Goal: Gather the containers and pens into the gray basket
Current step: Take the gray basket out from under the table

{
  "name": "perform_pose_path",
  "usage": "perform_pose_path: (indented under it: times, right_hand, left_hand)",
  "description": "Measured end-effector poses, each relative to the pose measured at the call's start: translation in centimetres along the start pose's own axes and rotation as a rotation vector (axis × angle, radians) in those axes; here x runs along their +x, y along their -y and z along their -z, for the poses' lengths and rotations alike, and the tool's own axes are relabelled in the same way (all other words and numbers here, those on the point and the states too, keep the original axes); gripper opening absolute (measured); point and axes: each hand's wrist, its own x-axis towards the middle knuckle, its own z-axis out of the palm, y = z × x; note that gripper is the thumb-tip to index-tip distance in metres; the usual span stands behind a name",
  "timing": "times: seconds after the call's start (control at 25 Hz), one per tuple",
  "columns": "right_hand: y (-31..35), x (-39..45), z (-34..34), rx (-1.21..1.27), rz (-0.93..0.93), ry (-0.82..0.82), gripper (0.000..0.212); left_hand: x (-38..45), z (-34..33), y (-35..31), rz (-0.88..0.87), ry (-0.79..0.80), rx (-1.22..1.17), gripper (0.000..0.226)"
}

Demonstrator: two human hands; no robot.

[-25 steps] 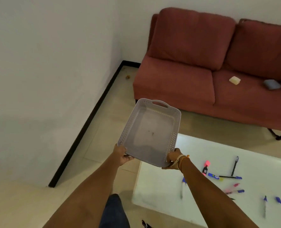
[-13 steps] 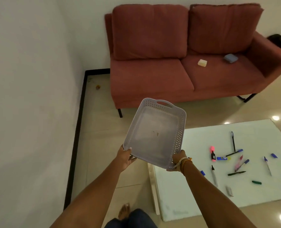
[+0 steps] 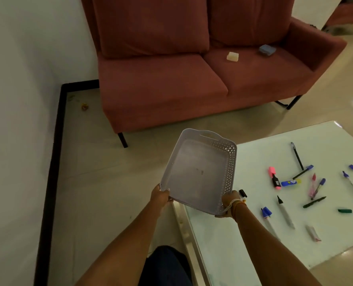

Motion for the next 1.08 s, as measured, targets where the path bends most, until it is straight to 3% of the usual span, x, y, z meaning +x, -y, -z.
perform_pose_path:
  times: [0.24, 0.4, 0.48, 0.76, 0.96, 1.08]
  right_hand:
    - [-1.1, 1.9, -1.5, -0.202, 0.018, -0.105, 0.049]
    - [0.2, -1.3, -2.4, -0.484, 0.02, -0.3, 0.063]
    - [1.7, -5.0, -2.9, -0.561, 0.121, -0.417, 0.065]
    - [9.7, -19.5, -4.1, -0.745, 0.373, -0.166, 0.052]
    - [11.3, -22.5, -7.9, -1.059, 0.449, -0.028, 0.058]
    - [12.1, -22.4, -11.4, -1.07, 0.43, 0.038, 0.052]
  left_hand:
    - [2.6, 0.1, 2.1, 0.015, 0.017, 0.022, 0.046]
    - [-1.8, 0.4, -0.8, 0.035, -0.038, 0.349, 0.081]
    - [-4.8, 1.3, -3.3, 0.007, -0.079, 0.491, 0.083]
    - [-16.8, 3.2, -15.3, -0.121, -0.124, 0.573, 0.064]
    - [-19.4, 5.1, -16.7, -0.156, -0.139, 0.671, 0.059]
    - [-18.8, 8.2, -17.4, -0.15, -0.165, 0.698, 0.059]
